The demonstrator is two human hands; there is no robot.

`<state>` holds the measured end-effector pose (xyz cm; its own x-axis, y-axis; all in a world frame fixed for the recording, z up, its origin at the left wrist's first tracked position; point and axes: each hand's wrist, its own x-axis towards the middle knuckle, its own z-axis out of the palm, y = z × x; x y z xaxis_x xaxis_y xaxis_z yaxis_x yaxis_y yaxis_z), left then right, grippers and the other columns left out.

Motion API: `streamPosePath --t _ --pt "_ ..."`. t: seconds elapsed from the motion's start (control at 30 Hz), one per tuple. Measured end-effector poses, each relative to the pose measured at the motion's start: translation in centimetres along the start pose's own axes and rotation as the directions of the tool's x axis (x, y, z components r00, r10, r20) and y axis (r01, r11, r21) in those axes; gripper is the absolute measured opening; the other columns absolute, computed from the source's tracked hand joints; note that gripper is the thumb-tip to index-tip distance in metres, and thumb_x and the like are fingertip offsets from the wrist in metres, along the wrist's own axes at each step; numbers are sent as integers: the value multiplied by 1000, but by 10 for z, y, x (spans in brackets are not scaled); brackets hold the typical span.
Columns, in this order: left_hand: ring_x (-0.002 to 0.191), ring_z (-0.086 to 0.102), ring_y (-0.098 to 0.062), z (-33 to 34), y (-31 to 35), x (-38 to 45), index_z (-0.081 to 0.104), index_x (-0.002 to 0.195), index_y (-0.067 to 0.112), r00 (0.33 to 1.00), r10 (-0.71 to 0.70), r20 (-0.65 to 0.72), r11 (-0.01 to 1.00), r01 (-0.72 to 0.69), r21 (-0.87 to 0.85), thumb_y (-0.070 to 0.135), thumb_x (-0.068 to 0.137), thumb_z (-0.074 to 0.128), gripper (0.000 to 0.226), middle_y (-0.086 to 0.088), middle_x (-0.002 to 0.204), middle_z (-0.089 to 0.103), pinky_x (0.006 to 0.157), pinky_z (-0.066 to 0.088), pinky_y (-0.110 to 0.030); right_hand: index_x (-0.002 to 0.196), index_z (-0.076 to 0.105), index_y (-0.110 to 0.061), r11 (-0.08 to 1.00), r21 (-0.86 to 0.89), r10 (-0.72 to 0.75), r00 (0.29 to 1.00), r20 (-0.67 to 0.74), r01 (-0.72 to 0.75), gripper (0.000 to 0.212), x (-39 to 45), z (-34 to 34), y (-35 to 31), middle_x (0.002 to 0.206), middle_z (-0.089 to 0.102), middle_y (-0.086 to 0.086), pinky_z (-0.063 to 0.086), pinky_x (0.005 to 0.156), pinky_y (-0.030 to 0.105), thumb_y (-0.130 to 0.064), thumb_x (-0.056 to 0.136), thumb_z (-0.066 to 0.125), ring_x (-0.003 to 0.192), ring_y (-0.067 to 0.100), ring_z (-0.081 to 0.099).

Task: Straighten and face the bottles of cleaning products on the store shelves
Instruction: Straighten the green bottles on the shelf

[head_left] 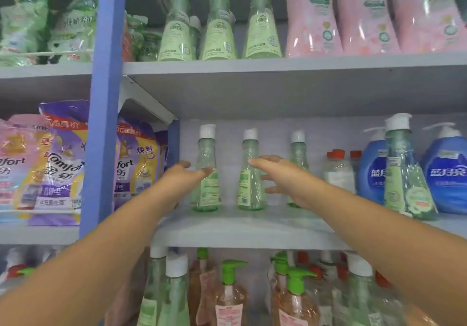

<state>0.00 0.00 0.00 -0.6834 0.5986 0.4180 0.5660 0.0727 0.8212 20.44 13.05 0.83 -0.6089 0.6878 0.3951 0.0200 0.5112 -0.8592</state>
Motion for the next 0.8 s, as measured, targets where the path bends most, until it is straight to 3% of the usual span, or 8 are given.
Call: streamPosePath --t 0.1,0.2,0.37,0.43,0.5,0.57,0.7,0.8 --pt "127 57 -33 -6 2 27 37 156 16 1000 6 3 998 -6 70 58 88 72 88 -13 146 52 105 51 -44 146 49 -27 993 -110 25 998 -59 -31 68 22 0 -3 145 54 -4 54 103 41 -58 89 69 129 19 54" --pt "105 63 -27 -9 13 48 39 153 12 995 -39 92 999 36 35 51 91 73 81 -7 124 54 83 59 -43 148 47 -21 962 -262 52 993 -111 -79 73 45 -2 -12 147 51 0 56 99 44 -61 90 66 126 24 55" --pt "103 69 -34 0 20 78 60 120 6 967 -24 252 985 -21 171 34 93 75 42 -16 116 70 82 62 -58 146 47 -12 887 -419 161 981 -110 -193 75 82 8 -20 155 45 11 63 81 49 -57 91 68 106 33 65" --pt "104 70 -36 4 20 89 62 120 4 954 -35 299 981 -24 191 29 95 73 36 -18 114 72 82 62 -60 138 52 -7 874 -451 139 982 -128 -183 72 94 17 -21 148 52 16 65 75 49 -54 88 74 98 39 70" --pt "105 71 -39 5 21 98 64 123 2 944 -69 323 975 -4 222 26 96 73 37 -20 116 72 85 60 -61 122 57 -5 856 -489 121 984 -130 -170 64 104 25 -20 119 66 15 65 70 47 -53 86 77 85 36 72" --pt "109 68 -43 4 22 107 62 128 1 939 -119 322 966 34 256 23 95 74 41 -22 124 68 89 59 -61 115 60 -5 849 -503 126 987 -104 -161 57 115 30 -20 93 67 9 65 66 45 -50 85 79 75 32 72" --pt "118 63 -46 1 23 125 53 139 -2 927 -214 307 950 125 286 21 94 76 56 -23 136 59 100 54 -59 119 60 -3 868 -460 174 982 -73 -187 54 136 41 -23 107 71 18 64 75 50 -39 86 82 81 37 74" --pt "115 66 -39 2 10 136 51 141 0 959 -198 202 939 126 319 33 87 83 70 -20 135 61 96 57 -46 121 61 -4 902 -407 154 988 -8 -144 48 149 49 -17 111 72 19 64 79 52 -33 88 81 89 38 74"
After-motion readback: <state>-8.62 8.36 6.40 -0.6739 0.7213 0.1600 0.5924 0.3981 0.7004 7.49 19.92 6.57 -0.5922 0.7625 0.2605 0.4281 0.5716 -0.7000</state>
